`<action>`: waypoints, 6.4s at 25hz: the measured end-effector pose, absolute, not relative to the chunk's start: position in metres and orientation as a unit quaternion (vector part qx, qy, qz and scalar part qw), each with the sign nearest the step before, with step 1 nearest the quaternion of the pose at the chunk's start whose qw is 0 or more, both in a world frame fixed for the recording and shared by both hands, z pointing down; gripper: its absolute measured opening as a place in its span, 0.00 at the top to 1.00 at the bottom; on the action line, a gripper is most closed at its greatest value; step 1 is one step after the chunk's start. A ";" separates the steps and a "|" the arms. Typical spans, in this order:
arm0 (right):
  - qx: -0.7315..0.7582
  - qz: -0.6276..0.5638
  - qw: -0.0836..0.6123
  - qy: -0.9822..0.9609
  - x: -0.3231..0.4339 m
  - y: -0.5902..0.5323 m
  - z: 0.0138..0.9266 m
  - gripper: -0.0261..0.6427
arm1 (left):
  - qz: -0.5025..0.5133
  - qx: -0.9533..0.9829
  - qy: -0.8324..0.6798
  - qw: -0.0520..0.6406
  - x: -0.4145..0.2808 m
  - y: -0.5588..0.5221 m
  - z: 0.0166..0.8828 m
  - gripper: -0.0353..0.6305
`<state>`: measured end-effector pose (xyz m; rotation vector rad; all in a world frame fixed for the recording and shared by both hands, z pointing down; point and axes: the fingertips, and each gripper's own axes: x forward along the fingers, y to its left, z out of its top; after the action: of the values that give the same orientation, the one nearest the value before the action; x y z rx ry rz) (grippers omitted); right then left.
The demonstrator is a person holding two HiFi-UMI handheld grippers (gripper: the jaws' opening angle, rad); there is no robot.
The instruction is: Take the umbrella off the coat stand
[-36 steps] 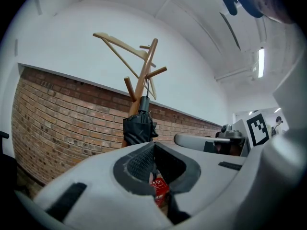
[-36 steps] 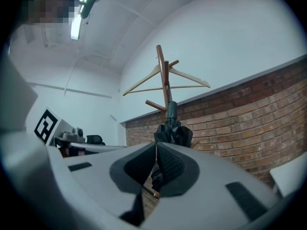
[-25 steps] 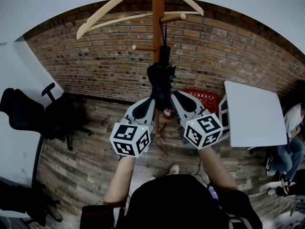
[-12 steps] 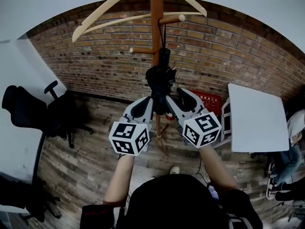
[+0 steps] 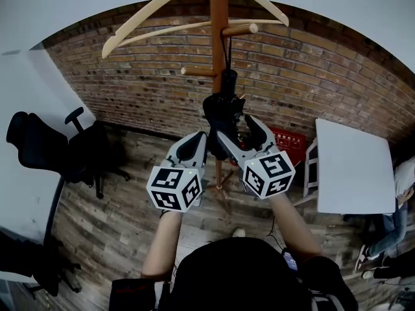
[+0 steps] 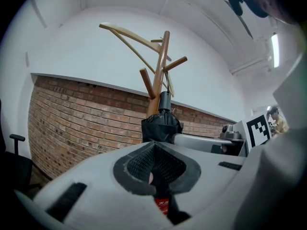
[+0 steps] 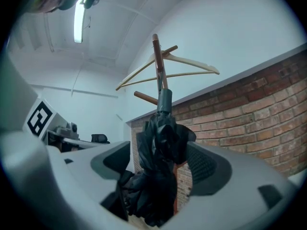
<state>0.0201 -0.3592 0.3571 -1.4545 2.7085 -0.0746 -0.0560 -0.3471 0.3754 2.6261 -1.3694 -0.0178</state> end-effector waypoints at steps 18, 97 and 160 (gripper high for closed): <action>-0.464 -0.057 0.005 0.884 0.001 -0.397 0.375 0.42 | -0.008 0.864 -0.492 0.108 -0.077 -0.366 0.385 0.92; -0.464 -0.030 0.013 0.885 0.019 -0.390 0.310 0.61 | -0.022 0.868 -0.487 0.097 -0.061 -0.363 0.368 0.92; -0.484 0.018 0.063 0.873 0.046 -0.352 0.237 0.61 | -0.053 0.903 -0.423 0.044 -0.017 -0.358 0.306 0.92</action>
<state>0.0457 -0.3522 0.2365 -1.4620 2.6366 0.0540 -0.0173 -0.3579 0.3065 2.7618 -1.2940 -0.1605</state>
